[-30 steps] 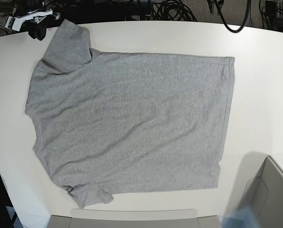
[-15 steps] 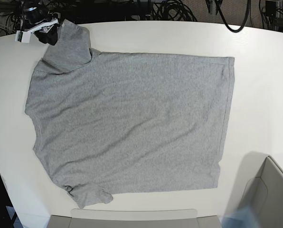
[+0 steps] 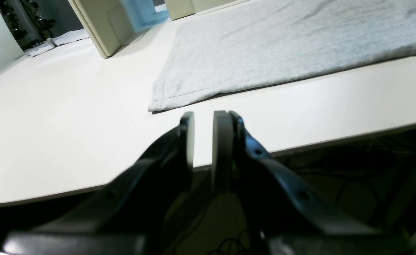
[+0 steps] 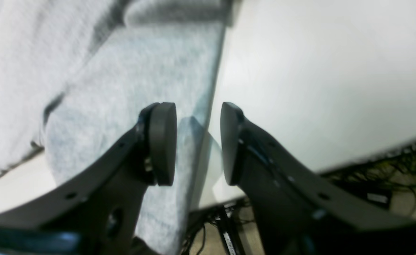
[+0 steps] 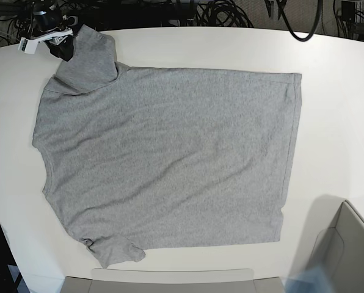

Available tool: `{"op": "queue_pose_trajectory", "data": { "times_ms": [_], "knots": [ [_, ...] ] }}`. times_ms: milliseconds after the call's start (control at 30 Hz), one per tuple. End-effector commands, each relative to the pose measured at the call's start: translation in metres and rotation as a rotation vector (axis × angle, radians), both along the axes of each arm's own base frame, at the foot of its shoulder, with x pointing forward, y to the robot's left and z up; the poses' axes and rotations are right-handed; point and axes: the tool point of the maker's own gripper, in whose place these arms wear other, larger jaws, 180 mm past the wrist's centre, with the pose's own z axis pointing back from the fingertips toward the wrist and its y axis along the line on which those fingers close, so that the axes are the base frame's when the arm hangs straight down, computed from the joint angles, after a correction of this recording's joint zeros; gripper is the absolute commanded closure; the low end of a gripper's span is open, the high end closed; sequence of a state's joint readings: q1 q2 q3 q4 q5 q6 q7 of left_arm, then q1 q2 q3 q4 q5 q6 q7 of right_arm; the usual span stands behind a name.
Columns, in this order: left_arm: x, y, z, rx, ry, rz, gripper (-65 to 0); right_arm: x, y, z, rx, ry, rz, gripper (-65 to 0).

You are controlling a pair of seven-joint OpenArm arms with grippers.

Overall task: Fold the T-shirt properly
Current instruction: 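Move the right gripper to the shirt's shoulder corner and grasp it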

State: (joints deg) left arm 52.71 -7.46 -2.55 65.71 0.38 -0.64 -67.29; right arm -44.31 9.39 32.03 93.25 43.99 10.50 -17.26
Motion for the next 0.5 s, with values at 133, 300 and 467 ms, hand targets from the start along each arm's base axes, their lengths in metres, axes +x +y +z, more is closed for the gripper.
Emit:
{"op": "queue_pose_trajectory", "data": {
  "times_ms": [133, 300, 467],
  "knots": [
    [-0.011, 0.001, 0.007, 0.006, 0.001, -0.002, -10.4, -0.020, 0.014, -0.018, 0.071, 0.083, 0.004, -21.6],
    [-0.010, 0.000, 0.007, 0.006, -0.004, -0.002, -10.4, -0.030, 0.062, -0.022, 0.231, 0.102, 0.089, -21.6],
    [-0.007, 0.000, 0.011, 0.004, -0.018, -0.002, -10.4, -0.036, 0.081, -0.022, 0.306, 0.087, 0.127, -21.6]
  ]
}}
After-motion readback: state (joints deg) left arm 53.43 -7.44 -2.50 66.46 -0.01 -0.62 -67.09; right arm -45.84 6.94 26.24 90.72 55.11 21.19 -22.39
